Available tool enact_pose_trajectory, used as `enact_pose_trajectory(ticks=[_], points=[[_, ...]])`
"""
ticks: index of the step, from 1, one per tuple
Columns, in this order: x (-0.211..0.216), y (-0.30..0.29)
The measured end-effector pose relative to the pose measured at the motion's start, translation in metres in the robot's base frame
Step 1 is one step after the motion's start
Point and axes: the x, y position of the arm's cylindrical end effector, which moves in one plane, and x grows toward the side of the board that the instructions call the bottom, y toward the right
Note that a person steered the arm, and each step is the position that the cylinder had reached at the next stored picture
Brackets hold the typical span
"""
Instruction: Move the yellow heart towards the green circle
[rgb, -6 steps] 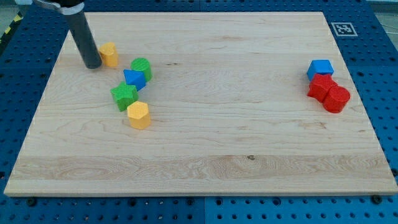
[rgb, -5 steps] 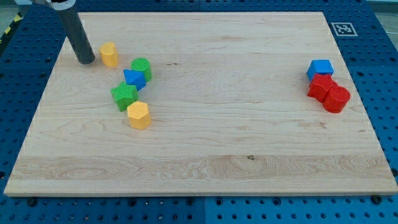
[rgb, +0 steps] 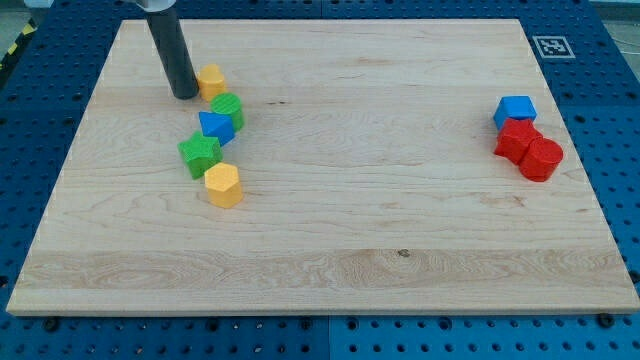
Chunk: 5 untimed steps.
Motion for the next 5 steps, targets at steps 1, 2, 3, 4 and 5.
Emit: enact_pose_trajectory(ticks=[1, 2, 3, 4, 5], points=[[-0.008, -0.018], [-0.014, -0.014], [-0.020, -0.008], [-0.032, -0.007], [-0.034, 0.009]])
